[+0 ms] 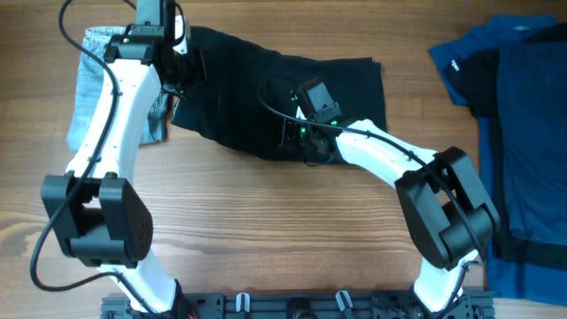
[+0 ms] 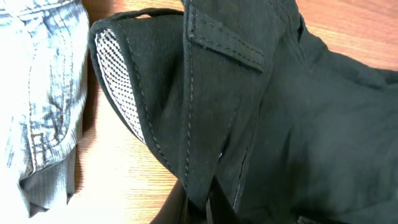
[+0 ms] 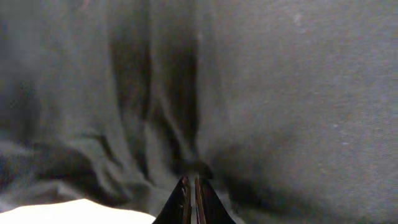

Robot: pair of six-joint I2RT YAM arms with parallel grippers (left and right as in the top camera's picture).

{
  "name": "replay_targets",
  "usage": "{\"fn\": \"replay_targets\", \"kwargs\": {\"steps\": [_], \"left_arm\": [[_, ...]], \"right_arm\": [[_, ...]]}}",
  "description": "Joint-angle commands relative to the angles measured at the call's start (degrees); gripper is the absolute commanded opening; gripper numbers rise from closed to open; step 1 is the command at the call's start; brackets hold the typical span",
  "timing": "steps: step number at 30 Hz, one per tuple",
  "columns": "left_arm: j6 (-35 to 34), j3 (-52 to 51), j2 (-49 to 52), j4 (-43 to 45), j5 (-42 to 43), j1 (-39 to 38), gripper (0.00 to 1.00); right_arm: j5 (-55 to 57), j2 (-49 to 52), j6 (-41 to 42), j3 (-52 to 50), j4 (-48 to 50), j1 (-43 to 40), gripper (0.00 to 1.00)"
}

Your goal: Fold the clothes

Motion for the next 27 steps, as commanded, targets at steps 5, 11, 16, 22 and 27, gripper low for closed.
{"fn": "replay_targets", "kwargs": {"steps": [5, 11, 16, 22, 27], "left_arm": [[-3.5, 1.62, -5.77, 0.31, 4.42, 0.04, 0.04], [-3.76, 1.62, -5.9, 0.28, 6.93, 0.04, 0.04], [-3.76, 1.62, -5.9, 0.28, 6.91, 0.04, 0.04], [-3.76, 1.62, -5.9, 0.31, 6.93, 0.04, 0.04], [-5.27, 1.62, -5.9, 0.31, 7.78, 0.04, 0.04]], "right_arm": [[-2.38, 5.33, 3.65, -0.74, 3.93, 1.77, 0.04], [-2.43, 6.27, 4.17, -0.72, 3.82, 1.9, 0.04], [-5.33, 2.19, -3.85, 2.54, 3.67, -0.92, 0.05], [-4.74, -1.25, -3.1, 5.49, 5.86, -6.93, 0.04], [-4.94, 1.38, -3.23, 5.49, 12.31, -6.34, 0.04]]}}
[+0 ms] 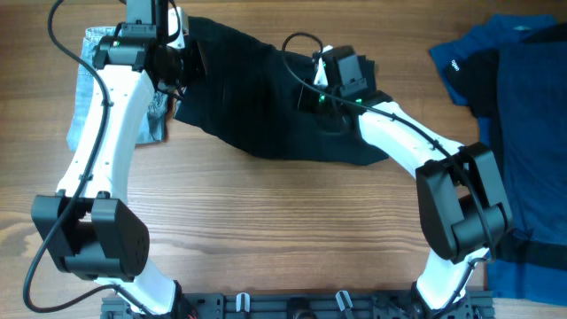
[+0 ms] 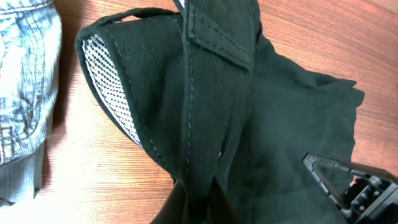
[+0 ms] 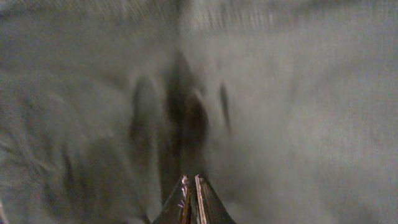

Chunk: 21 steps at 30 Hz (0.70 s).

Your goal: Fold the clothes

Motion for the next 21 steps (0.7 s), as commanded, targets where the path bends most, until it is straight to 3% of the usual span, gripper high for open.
{"fn": "replay_targets", "kwargs": {"steps": [1, 13, 16, 21], "left_arm": [[-1.42, 1.62, -1.97, 0.35, 1.99, 0.04, 0.04], [-1.4, 1.62, -2.05, 0.76, 1.99, 0.04, 0.04], [-1.4, 1.62, -2.27, 0.5, 1.99, 0.04, 0.04], [-1.4, 1.62, -2.38, 0.35, 1.99, 0.04, 0.04]], "right_arm": [[-0.9, 2.73, -0.76, 0.63, 4.74, 2.01, 0.04], [0.39, 17.55, 0.17, 0.63, 15.41, 8.22, 0.04], [-1.2, 16.85, -4.52, 1.53, 15.93, 8.17, 0.04], [-2.12, 10.34, -5.53, 3.93, 12.5, 5.73, 0.04]]}}
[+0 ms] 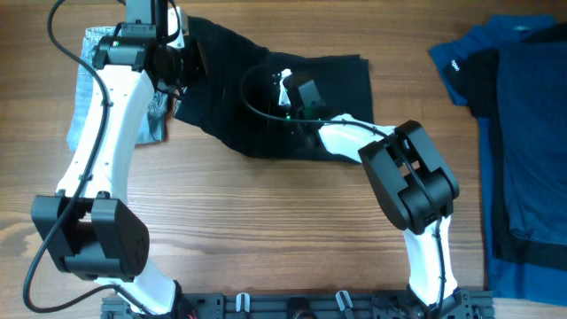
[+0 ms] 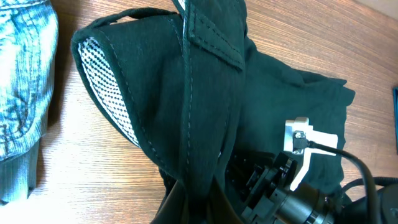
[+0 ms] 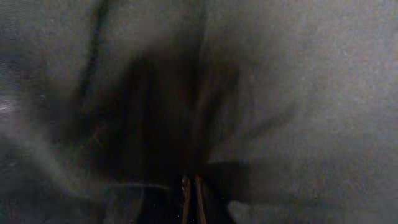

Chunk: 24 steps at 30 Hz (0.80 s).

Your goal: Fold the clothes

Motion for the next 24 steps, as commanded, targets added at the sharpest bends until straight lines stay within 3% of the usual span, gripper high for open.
{"fn": "replay_targets", "kwargs": {"steps": [1, 7, 24], "left_arm": [[-0.52, 1.62, -2.36, 0.2, 1.38, 0.04, 0.04], [-0.55, 1.62, -2.36, 0.17, 1.38, 0.04, 0.04], [-0.74, 1.62, -2.36, -1.49, 3.5, -0.61, 0.04]], "right_arm": [[-0.83, -6.1, -2.16, 1.95, -0.42, -2.32, 0.05], [4.72, -7.08, -1.95, 1.95, 1.33, -4.98, 0.05], [7.8, 6.01, -2.08, 2.14, 27.67, -3.52, 0.04]]}}
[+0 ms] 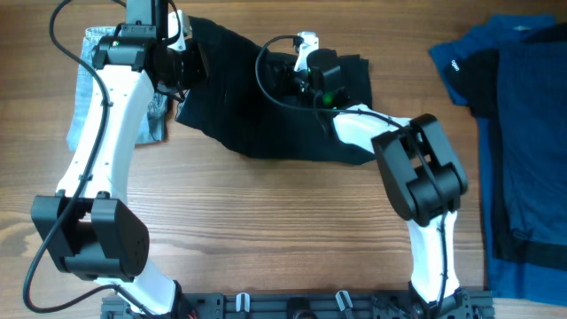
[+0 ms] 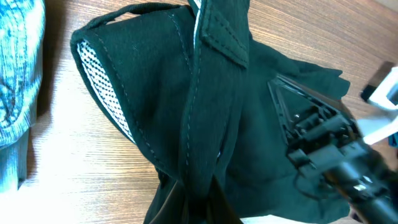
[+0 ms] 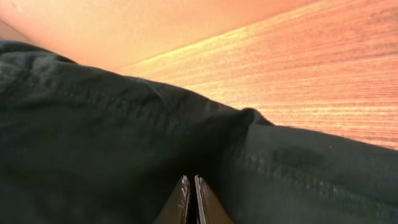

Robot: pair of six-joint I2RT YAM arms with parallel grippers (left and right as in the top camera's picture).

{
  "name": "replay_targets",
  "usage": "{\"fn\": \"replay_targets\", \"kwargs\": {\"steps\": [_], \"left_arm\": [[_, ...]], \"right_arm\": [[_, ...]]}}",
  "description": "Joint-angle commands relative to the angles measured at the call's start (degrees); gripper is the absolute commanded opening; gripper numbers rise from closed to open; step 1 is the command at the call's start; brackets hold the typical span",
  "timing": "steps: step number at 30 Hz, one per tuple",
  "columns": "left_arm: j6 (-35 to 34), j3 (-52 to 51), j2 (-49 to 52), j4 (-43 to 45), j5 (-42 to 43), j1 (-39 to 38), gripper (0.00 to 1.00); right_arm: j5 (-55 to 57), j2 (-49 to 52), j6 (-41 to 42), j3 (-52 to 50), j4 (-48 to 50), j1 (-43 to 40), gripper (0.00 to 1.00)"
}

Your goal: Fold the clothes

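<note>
A black garment [image 1: 266,106] lies crumpled across the far middle of the table. Its waistband with checked lining [image 2: 106,87] is lifted at the left end, and my left gripper [image 1: 183,64] is shut on that band; in the left wrist view the fingers [image 2: 198,202] pinch the fold at the bottom edge. My right gripper [image 1: 306,75] is at the garment's far edge, and its closed tips [image 3: 191,185] sit in the dark cloth just behind a stitched hem [image 3: 292,155], with creases running into them.
Folded light-blue jeans [image 1: 89,80] lie at the far left beside the left arm, also in the left wrist view as jeans [image 2: 15,81]. A pile of blue clothes [image 1: 518,133] covers the right side. Bare wood [image 1: 266,230] stretches along the near half.
My right gripper has moved from the middle of the black garment to its far edge, where wood now shows beyond the hem. The left gripper still holds the waistband in place.
My left gripper stayed shut on the lifted waistband throughout. The right gripper was first at the garment's near middle, then further back and right, then back towards the centre, and now at the far edge. The cloth's right half shifted shape each time.
</note>
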Motion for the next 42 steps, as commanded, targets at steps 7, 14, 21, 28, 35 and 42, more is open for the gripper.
{"fn": "replay_targets", "kwargs": {"steps": [7, 14, 21, 28, 35, 42], "left_arm": [[-0.68, 1.62, -2.36, 0.63, 1.6, -2.27, 0.04], [-0.74, 1.62, -2.36, 0.66, -2.05, -2.82, 0.04], [-1.73, 1.79, -2.69, 0.66, -2.05, -2.82, 0.04], [-3.74, 4.98, -2.8, 0.17, -1.84, -3.37, 0.04], [-4.57, 5.29, -2.71, 0.37, -1.9, -6.03, 0.04], [-6.08, 5.29, -2.64, 1.51, -2.51, -9.57, 0.04]], "right_arm": [[3.76, 8.87, -1.51, 4.52, 3.91, 4.09, 0.04], [1.86, 7.96, -5.7, 6.91, 1.77, 2.58, 0.04], [-2.73, -9.01, -10.47, 8.02, -27.89, -7.41, 0.04], [6.47, -22.32, -19.21, 8.0, -62.86, -16.55, 0.04], [11.98, -22.82, -19.21, 6.67, -79.62, -23.71, 0.04], [11.93, -22.8, -19.19, 4.13, -80.26, -26.97, 0.04]]}}
